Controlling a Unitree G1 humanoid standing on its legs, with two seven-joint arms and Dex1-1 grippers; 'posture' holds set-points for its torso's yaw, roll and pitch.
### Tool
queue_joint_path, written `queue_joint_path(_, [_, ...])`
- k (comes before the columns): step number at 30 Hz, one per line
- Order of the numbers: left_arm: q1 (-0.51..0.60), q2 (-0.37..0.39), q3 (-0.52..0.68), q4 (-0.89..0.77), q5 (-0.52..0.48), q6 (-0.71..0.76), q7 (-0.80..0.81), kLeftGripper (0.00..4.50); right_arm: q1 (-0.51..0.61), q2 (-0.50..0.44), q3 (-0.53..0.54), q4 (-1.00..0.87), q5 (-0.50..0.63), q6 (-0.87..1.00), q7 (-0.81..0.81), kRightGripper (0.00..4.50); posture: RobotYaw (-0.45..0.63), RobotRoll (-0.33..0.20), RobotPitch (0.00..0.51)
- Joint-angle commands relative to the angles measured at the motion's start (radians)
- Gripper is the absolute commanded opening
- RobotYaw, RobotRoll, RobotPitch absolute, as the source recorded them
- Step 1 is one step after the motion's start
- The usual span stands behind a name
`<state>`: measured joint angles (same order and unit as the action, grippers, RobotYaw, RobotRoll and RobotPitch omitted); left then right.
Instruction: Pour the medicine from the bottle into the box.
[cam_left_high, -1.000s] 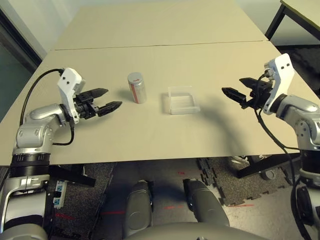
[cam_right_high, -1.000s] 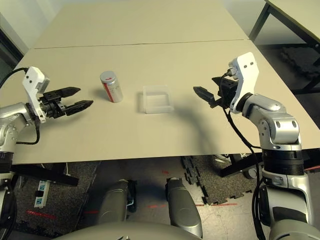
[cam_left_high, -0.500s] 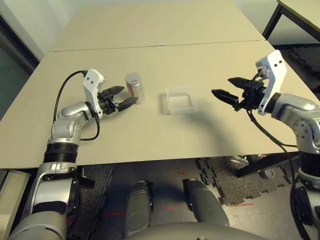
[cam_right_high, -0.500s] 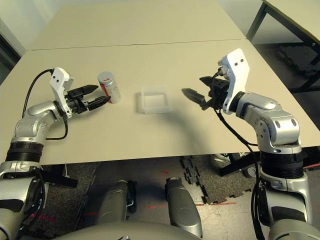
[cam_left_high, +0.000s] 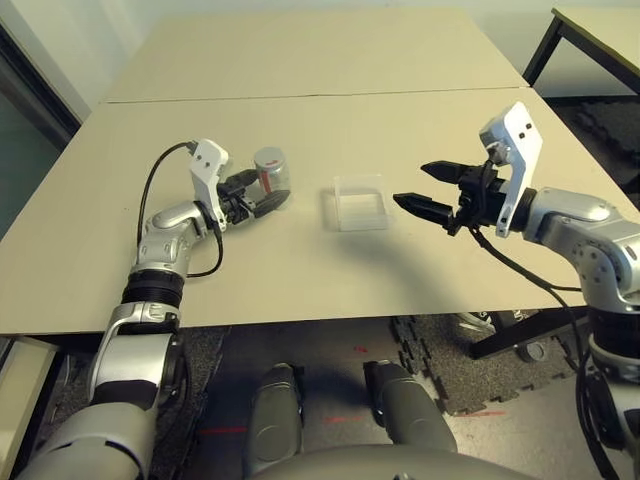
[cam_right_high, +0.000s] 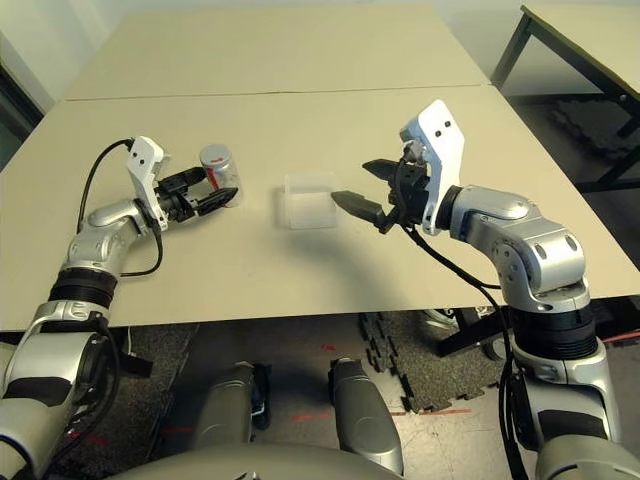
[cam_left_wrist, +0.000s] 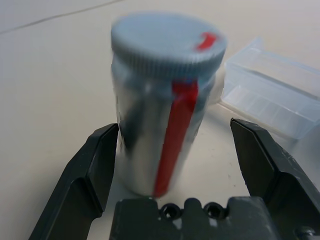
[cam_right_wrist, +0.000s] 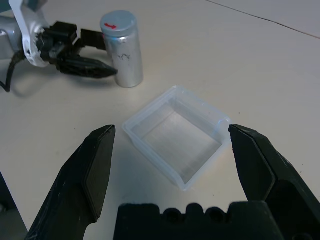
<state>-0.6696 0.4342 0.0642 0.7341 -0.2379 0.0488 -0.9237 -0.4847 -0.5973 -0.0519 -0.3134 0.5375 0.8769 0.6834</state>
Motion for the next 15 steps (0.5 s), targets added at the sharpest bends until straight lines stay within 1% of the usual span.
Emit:
queue_joint_path(1, [-0.021, -0.01, -0.001, 0.044, 0.018, -0.038, 0.005, 4.49, -0.005, 0.003, 0.013, -0.023, 0.01, 0.008, -0.004, 4.5, -0.22, 0.0, 0.089])
queue_joint_path(13, [-0.098, -0.032, 0.017, 0.214, 0.043, -0.173, 0.095, 4.49, -0.026, 0.017, 0.019, -0.012, 0.007, 0.002, -0.005, 4.5, -0.21, 0.0, 0.091])
queue_joint_path(15, [-0.112, -0.037, 0.024, 0.246, 0.045, -0.196, 0.117, 4.1, -0.032, 0.019, 0.02, -0.009, 0.006, 0.002, -0.005, 4.5, -0.21, 0.0, 0.092])
